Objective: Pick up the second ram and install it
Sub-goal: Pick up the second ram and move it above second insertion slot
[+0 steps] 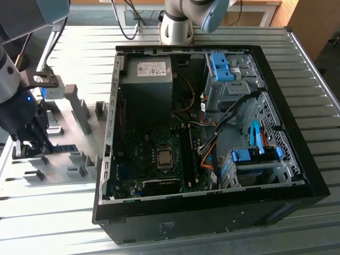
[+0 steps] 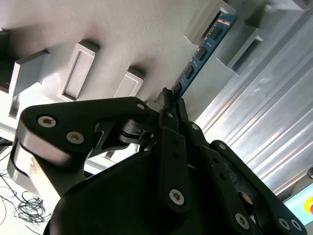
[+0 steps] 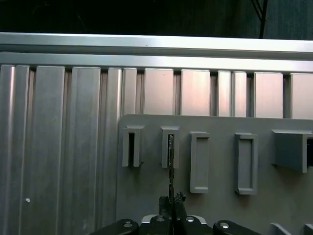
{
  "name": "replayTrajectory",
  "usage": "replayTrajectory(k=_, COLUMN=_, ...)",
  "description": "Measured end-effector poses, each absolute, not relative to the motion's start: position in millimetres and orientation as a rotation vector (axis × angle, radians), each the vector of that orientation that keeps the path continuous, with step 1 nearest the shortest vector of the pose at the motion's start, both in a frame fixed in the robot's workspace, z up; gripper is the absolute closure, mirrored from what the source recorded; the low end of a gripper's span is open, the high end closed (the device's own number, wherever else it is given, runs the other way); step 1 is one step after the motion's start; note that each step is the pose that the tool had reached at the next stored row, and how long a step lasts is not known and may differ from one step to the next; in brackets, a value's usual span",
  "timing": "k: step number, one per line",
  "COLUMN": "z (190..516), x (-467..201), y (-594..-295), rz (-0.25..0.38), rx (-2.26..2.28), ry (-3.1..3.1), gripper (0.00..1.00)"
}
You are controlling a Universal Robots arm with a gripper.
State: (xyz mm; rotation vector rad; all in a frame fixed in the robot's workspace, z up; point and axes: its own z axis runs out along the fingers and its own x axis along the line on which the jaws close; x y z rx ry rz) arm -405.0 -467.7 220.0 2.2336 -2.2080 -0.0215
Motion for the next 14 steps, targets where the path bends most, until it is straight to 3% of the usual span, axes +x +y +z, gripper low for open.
replayTrajectory(k=14, z=223.8, x=-405.0, y=-467.8, rz=-0.021, rx=2.234, ry=-2.208, gripper=0.86)
